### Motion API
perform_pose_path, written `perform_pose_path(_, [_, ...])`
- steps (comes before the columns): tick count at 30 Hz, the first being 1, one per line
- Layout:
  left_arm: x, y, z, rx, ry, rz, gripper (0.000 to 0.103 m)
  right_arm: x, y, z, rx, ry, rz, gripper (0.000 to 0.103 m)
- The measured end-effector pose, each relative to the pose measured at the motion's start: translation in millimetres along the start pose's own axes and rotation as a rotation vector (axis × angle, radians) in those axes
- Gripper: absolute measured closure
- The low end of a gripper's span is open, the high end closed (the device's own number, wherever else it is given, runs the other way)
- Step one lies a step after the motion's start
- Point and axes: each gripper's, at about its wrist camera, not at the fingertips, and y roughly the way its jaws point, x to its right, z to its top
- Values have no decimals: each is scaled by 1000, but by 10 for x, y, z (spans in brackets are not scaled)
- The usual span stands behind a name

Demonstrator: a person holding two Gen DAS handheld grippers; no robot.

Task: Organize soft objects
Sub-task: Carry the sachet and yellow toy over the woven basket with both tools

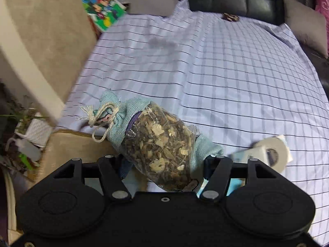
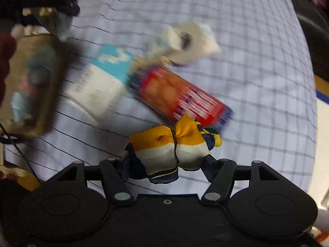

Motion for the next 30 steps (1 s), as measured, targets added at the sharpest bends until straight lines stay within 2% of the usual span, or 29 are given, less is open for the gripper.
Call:
perform_pose_path(9, [-888,-72,-65,0,-104,82,43,-915,-187,410,121,-112,128,37])
perform_pose_path(16, [-1439,22,-215,-43,-172,120,43,-1613,-218,471,176,-253,240,37])
perform_pose_path(21, [-1631,125,-260,-70,-198,124,41,-1990,-155,476,166,-300,301,36])
perform_pose_path(23, [-1651,150,-265,-71,-193,119,37,-2139,-122,476,168,-311,315,33])
perform_pose_path(25, [-1656,168,-260,-73,-191,115,33,-2208,-95,485,175,-310,326,26])
perform_pose_path(30, [-1620,111,-272,-40,-169,140,20,-2270,-42,509,187,-303,312,25])
